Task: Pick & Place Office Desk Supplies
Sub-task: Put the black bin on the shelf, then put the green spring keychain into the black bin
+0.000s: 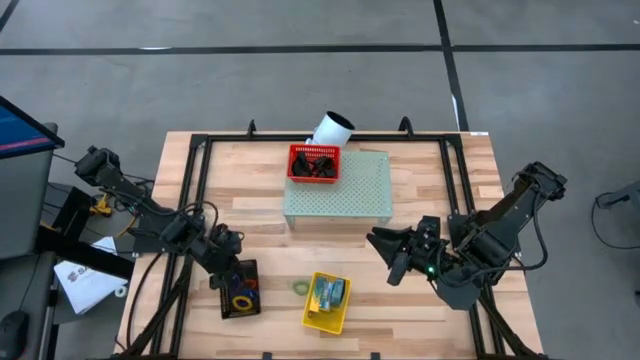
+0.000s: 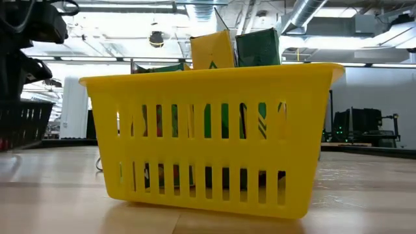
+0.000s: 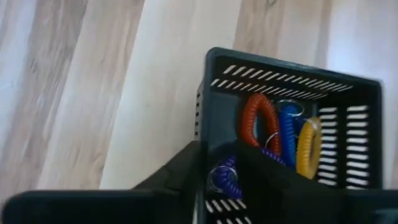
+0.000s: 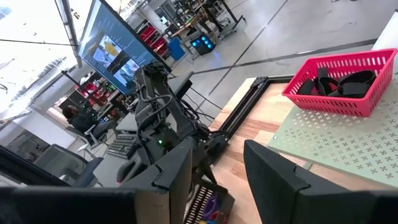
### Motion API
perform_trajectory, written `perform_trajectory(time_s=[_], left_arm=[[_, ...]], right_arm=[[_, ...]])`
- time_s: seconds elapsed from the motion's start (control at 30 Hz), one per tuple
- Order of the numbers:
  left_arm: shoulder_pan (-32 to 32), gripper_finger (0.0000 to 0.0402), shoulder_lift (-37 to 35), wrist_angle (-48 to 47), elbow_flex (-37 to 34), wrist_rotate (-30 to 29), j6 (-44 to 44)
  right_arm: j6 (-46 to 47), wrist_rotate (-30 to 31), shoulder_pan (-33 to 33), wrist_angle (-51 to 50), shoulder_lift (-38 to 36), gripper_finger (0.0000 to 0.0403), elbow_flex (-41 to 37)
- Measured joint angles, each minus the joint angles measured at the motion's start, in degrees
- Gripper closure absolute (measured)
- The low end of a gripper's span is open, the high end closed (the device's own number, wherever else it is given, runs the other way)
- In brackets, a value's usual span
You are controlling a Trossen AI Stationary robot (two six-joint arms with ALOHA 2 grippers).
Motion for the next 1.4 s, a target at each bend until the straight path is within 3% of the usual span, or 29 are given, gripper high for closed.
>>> perform_trajectory(time_s=[0.17, 0.3, 0.43, 0.57, 0.77, 1.0, 1.13, 1.4], left_arm=[[0.0, 0.0246, 0.0, -2.1, -0.8, -0.2, -0.1], [0.0, 0.0209, -0.6, -1.8, -0.8, -3.7, 1.9], [1.1, 0.0196, -2.0, 0.3, 1.0, -7.1, 6.5], [4.3, 0.0204, -1.2, 8.1, 4.9, -6.3, 13.4], [9.1, 0.0216, 10.0, 17.7, 10.7, 0.4, 24.1], [10.3, 0.0196, 26.1, 27.1, 11.6, 7.6, 28.4], [10.1, 0.0192, 30.7, 34.3, 11.7, 9.1, 30.4], [10.3, 0.0200, 37.0, 37.7, 11.7, 11.0, 31.2]], right_arm=[[0.0, -0.4, -0.1, 0.1, 0.0, 0.0260, 0.0], [0.0, -0.4, -0.1, 0.1, 0.0, 0.0260, 0.0], [0.0, -0.4, -0.1, 0.0, 0.0, 0.0260, 0.0], [0.0, -0.4, -0.6, 0.0, 0.0, 0.0260, 0.0], [0.0, -0.6, -1.0, -0.5, 0.0, 0.0260, 0.0], [0.1, -0.8, -1.0, -1.4, 0.0, 0.0260, 0.0], [1.5, -0.9, -1.0, -2.2, 0.0, 0.0260, 0.0], [1.5, -2.5, -0.7, -2.8, 0.0, 0.0260, 0.0]])
